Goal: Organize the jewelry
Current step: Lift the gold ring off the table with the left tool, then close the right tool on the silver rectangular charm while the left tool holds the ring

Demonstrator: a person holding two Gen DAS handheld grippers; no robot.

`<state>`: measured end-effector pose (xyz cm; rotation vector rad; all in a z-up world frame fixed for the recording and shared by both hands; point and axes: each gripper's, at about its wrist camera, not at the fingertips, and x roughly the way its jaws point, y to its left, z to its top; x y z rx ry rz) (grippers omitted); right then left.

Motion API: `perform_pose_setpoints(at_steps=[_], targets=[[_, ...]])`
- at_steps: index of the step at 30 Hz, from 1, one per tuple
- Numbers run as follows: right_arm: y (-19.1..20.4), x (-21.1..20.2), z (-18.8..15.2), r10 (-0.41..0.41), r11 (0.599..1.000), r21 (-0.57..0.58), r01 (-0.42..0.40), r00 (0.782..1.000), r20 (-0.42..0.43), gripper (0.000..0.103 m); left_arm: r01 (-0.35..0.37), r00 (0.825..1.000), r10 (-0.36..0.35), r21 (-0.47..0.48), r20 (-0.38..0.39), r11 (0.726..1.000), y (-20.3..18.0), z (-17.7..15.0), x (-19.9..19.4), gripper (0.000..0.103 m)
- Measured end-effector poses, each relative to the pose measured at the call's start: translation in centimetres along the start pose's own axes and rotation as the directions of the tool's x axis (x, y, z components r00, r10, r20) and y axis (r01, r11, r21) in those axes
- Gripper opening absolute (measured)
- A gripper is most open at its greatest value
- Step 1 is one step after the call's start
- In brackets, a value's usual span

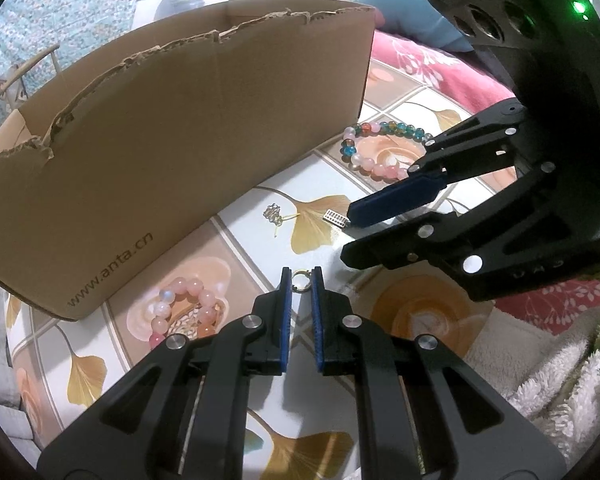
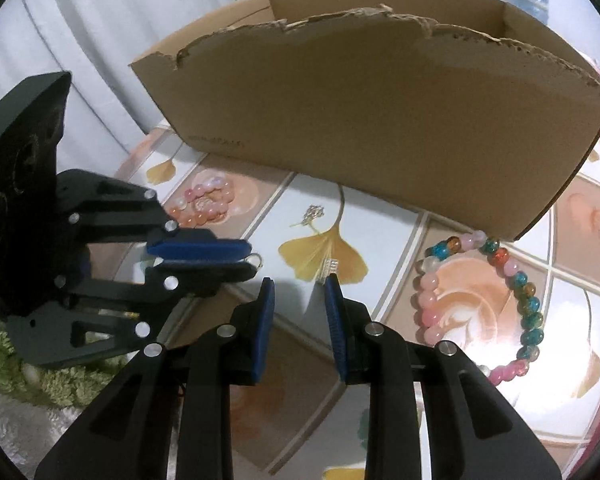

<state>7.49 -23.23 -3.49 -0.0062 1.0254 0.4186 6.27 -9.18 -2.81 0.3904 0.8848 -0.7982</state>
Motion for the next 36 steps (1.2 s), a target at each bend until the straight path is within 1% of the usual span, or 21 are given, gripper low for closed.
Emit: perform_pose_setpoints(at_steps=[3,7,11,17,22,24,28,33,36], targets=[[-0.2,-0.1,0.2,-0.028,1.0,0.015,0.028,0.999,0.018,0.026,0.0,1.0,0.0,-0.002,0.001,1.0,0.1,-0.1,-0.1,0.009],[0.0,0.4,0.6,-0.089,0.996,0.025,0.088,0.996,0.028,0.026,-0.002,1.0,0.002,0.0,0.002,1.0,0.3,-0.2,-0.3,0.009],[1.0,0.8,0.4,-0.157,0.988,-0.004,0.157,0.987,0.035,0.026,-0.005,1.0,0.005,0.003,0.002,1.0,0.3,-0.2,-0.4,0.009],[2.2,1.5,0.4,-0.199,0.98,-0.006,0.199,0.979,0.038,0.025,-0.006,1.0,0.006,0.002,0.004,1.0,0.2,-0.2,-0.3,0.009],[2.7,1.9,0.5,-0.209,0.978,0.024,0.209,0.977,0.034,0.021,-0.005,1.0,0.005,0.0,0.004,1.0,0.2,-0.2,-0.3,0.009],[2.7,2.0,0.5,-0.212,0.977,0.041,0.211,0.977,0.031,0.018,-0.005,1.0,0.005,-0.001,0.005,1.0,0.1,-0.1,-0.3,0.009],[2.2,1.4,0.6,-0.221,0.974,0.06,0.219,0.975,0.025,0.016,-0.006,1.0,0.006,0.0,0.006,1.0,0.2,-0.2,-0.3,0.009],[2.0,1.4,1.0,-0.228,0.97,0.091,0.226,0.974,0.011,0.012,-0.006,1.0,0.006,-0.001,0.006,1.0,0.2,-0.2,-0.3,0.009],[2.0,1.7,1.2,-0.231,0.968,0.099,0.23,0.973,0.006,0.011,-0.006,1.0,0.006,0.0,0.007,1.0,0.2,-0.2,-0.3,0.009]])
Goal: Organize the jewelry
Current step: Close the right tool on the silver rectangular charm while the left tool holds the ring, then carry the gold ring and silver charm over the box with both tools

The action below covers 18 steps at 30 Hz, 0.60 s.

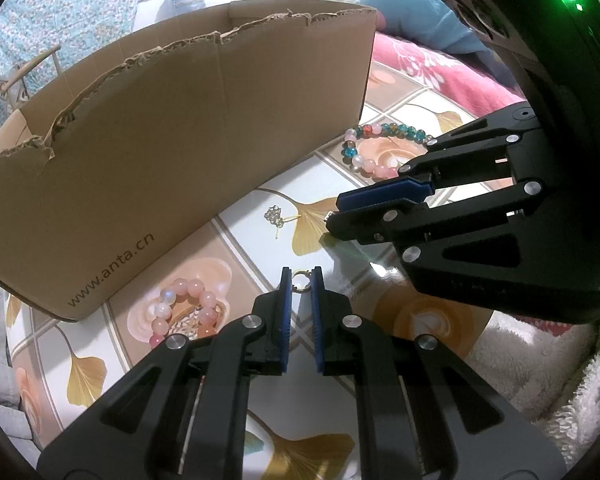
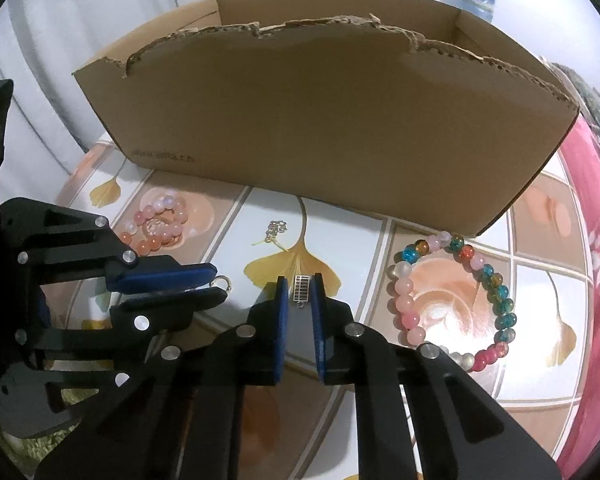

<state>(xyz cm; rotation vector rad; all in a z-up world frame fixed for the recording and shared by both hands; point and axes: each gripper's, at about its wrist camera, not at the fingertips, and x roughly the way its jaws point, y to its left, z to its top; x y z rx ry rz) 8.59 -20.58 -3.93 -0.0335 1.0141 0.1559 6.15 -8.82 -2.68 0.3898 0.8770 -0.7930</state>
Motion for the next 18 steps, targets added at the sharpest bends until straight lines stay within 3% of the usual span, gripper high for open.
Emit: perform_pose_setpoints(at_steps=[3,18], targets=[[0.1,0.1,0.2,0.003,1.0,0.009,-0.002,1.0,-0.007,0.006,0.0,1.0,0.0,0.0,0.0,1.0,0.0,0.0,0.0,0.009],[-1.2,-0.9,0.1,0.016,0.999,0.047,-0.016,1.0,0.005,0.005,0.0,1.0,0.0,-0.001,0.001,1.0,0.0,-0.1,0.0,0.009]])
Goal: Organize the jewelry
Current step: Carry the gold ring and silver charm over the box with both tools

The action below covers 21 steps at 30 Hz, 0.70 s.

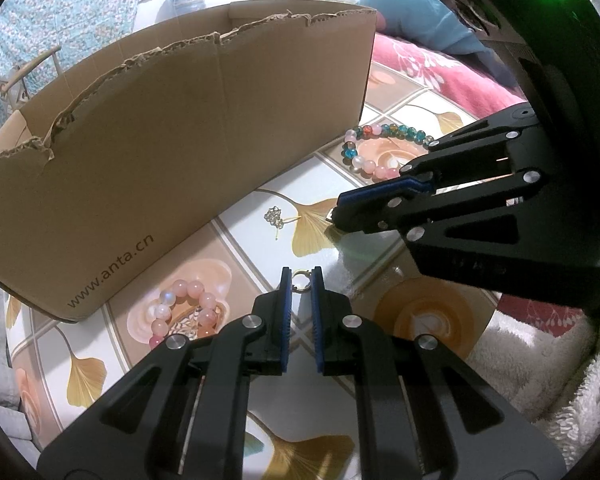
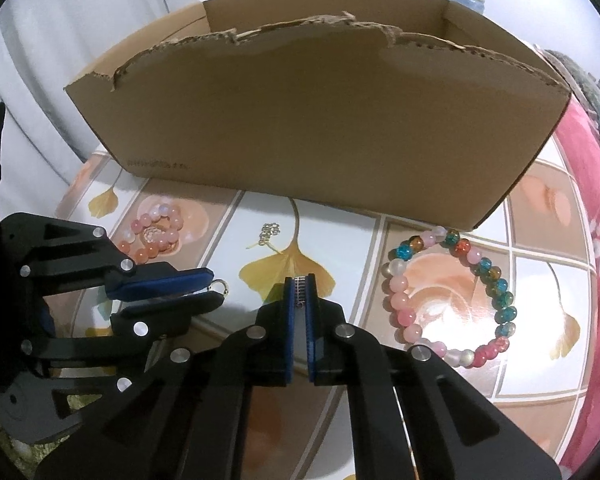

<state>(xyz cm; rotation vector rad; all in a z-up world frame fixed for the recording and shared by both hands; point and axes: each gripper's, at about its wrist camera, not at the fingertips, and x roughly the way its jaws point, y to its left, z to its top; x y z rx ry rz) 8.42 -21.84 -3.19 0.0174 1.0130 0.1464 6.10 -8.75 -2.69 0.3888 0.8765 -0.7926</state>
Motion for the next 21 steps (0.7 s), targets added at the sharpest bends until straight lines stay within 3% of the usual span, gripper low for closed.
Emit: perform_pose_setpoints(at_steps=[21], targets=[[-1.4,-3.5,-0.2,-0.003,1.0,0.01,0.002,0.997,0.076,0.005,-0.021,0.999,0.021,0.015,0.027,1.0,-0.7,1.0,-1.1,0.009]])
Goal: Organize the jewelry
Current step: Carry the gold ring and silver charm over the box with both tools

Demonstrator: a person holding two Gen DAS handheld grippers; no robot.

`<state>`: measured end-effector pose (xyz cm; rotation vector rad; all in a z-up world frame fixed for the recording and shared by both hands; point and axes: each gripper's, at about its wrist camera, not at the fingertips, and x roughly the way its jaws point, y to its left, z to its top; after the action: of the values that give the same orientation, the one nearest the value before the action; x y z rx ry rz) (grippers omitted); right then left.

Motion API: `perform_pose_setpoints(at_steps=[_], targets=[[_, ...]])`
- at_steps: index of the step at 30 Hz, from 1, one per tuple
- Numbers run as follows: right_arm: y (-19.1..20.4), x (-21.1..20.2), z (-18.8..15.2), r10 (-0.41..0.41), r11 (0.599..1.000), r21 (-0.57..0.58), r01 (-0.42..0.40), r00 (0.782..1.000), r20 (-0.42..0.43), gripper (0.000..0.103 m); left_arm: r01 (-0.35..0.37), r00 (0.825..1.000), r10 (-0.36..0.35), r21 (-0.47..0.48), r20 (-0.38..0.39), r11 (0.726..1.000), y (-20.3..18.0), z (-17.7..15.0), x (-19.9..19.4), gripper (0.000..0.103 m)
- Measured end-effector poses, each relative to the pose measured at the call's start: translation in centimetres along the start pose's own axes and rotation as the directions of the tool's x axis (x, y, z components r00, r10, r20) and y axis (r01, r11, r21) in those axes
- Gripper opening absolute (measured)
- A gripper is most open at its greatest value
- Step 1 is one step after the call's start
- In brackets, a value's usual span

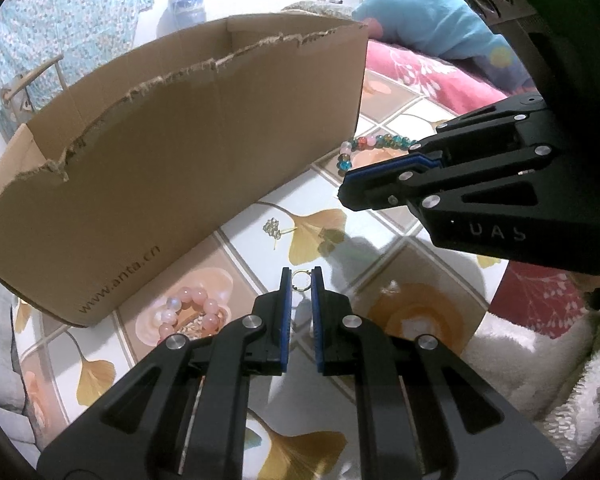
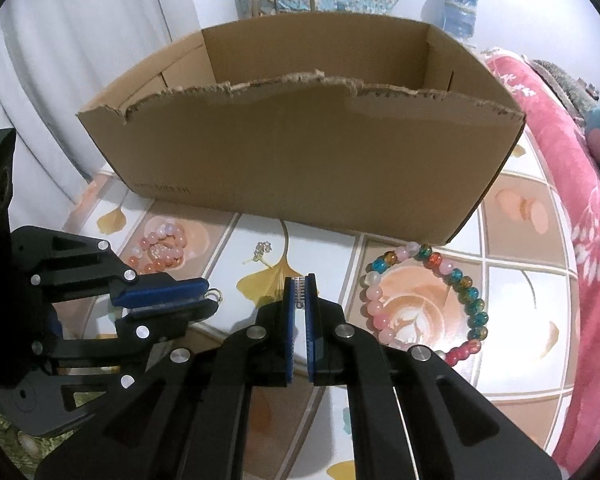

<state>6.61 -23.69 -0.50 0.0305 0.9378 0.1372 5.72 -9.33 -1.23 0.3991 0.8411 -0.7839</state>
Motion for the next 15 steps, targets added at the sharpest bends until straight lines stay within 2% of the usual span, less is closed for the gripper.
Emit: perform_pose_setpoints(at_steps=[6,9,13,15], targets=[[0.3,-2.5,1.4,0.019,1.0,-0.015,-0.018,0.997,0.069,0.005,0.008,0.999,-0.007,-0.013,0.05,1.0,0.1,1.3,-2.0,0.009],[0.8,-4.4,3.0,0.042,0.998,-0.042,-0.037,0.99,0.138,0.005,-0.004,0.994,0.005,-0.003,0.11,1.0,0.7,2.9,-4.0,0.009],[1.3,-6.7,5.9,0.073,0.993,-0.11,-0.048,0.969,0.235,0.005,-0.025,0.975,0.029,-0.019,0.219,1.0,2.9,5.6,-7.1,0.009],[1.0,-7.4,7.8,0.118,0.988,-0.131,-0.086,0.957,0.265,0.005,-0.033,0.967,0.038,-0.022,0.253,0.999,3.8,6.6,-8.1,0.009]])
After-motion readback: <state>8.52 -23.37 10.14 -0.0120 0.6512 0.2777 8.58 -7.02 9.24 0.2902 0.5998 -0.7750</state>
